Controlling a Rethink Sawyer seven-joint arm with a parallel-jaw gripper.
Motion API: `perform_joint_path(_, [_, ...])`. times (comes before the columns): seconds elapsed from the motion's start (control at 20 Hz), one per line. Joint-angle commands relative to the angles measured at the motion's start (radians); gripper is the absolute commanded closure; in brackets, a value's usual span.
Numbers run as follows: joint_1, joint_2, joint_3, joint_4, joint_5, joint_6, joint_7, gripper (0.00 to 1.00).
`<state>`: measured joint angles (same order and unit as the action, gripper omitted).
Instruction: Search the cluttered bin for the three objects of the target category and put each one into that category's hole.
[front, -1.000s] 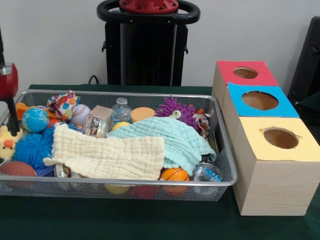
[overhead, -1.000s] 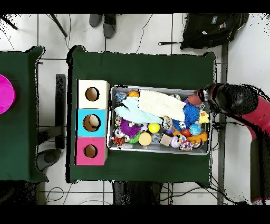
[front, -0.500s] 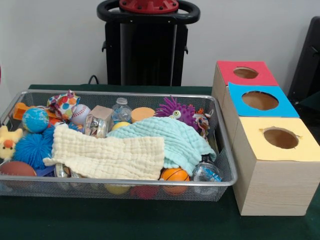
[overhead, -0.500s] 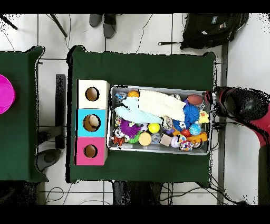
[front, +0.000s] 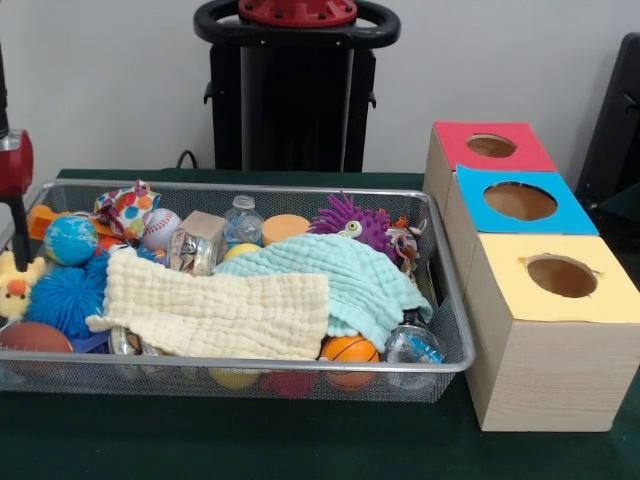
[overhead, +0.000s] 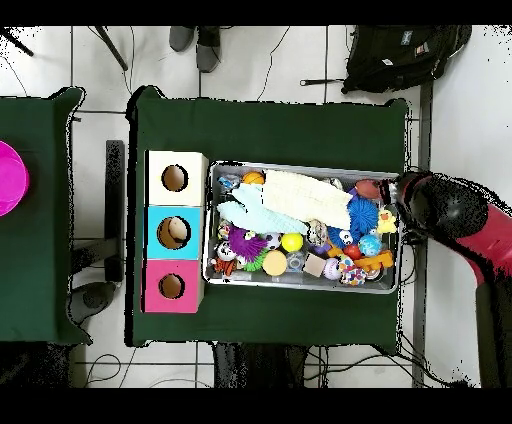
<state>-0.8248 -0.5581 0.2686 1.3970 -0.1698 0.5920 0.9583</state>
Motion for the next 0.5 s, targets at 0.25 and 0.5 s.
perform_joint_path(0.25, [0.012, -0.005, -0.005, 0.171, 0.04, -0.067, 0.247, 0.0])
perform_joint_path(0.5, [0.016, -0.006, -0.008, 0.193, 0.045, -0.096, 0.262, 0.0])
